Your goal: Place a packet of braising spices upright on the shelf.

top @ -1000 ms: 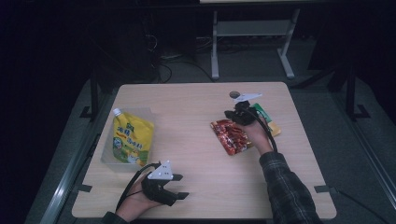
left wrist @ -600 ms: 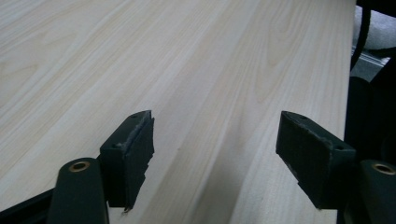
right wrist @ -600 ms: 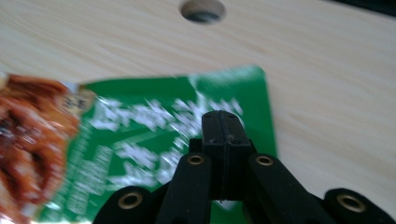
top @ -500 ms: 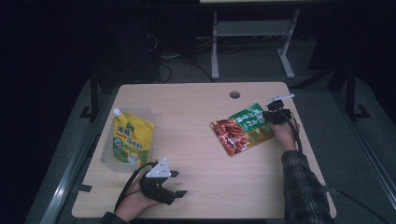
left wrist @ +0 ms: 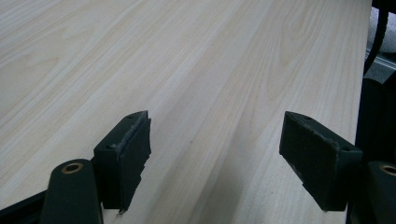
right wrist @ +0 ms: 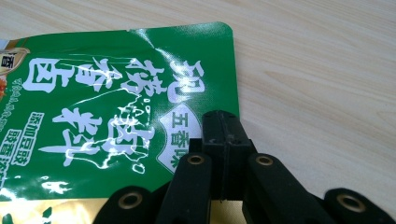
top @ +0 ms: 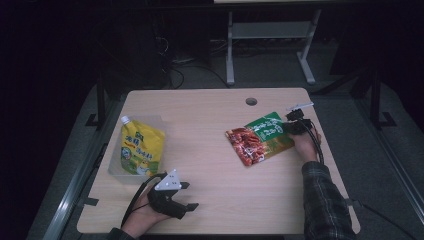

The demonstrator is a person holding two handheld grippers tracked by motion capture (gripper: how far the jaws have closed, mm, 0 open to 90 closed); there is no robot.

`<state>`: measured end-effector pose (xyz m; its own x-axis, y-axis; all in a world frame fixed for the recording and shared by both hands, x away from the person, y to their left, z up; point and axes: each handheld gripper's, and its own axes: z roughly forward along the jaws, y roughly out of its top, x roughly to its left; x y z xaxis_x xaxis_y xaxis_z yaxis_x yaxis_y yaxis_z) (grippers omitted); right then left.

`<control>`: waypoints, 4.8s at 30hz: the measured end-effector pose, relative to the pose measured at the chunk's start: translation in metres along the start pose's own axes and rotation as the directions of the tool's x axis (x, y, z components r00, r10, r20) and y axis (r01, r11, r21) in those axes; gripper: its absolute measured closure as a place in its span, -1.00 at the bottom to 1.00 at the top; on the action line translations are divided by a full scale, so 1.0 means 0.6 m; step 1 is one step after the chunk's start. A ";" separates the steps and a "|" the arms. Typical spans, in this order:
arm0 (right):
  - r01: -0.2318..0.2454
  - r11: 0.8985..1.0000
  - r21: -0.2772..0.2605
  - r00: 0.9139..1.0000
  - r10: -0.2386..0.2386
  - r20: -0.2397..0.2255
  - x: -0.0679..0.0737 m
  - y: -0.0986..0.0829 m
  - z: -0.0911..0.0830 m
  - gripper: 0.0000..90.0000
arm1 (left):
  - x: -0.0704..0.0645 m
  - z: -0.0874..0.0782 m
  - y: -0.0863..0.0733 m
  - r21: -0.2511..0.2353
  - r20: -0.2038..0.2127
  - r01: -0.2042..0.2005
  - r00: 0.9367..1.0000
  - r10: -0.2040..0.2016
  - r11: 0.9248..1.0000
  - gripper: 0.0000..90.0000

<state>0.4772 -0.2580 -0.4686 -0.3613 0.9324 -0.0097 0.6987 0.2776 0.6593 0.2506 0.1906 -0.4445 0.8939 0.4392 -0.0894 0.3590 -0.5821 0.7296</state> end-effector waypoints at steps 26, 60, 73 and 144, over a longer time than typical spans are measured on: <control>0.307 0.945 -0.116 0.908 -0.327 -0.260 0.160 -0.005 0.003 1.00 | 0.003 -0.005 0.004 -0.016 0.005 0.001 1.000 0.000 1.000 -0.46; 0.283 0.950 -0.132 0.860 -0.312 -0.403 0.229 -0.089 -0.135 -0.17 | 0.049 0.057 0.059 0.035 -0.102 0.033 0.994 -0.030 0.999 -0.52; 0.223 0.962 -0.159 0.859 -0.271 -0.434 0.211 -0.170 -0.211 -0.44 | 0.098 0.110 0.073 0.113 -0.133 0.109 0.987 -0.094 0.988 -0.67; -0.043 0.948 -0.315 0.684 -0.202 -0.701 0.277 -0.109 -0.174 0.96 | 0.063 -0.002 0.123 -0.316 -0.043 0.184 0.977 -0.208 0.931 0.98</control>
<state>0.3074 -0.1455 -0.4349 -0.8211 0.4193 0.3874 0.4836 0.1506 0.8622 0.3104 0.1652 -0.3930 0.7875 0.5796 -0.2096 0.4136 -0.2447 0.8770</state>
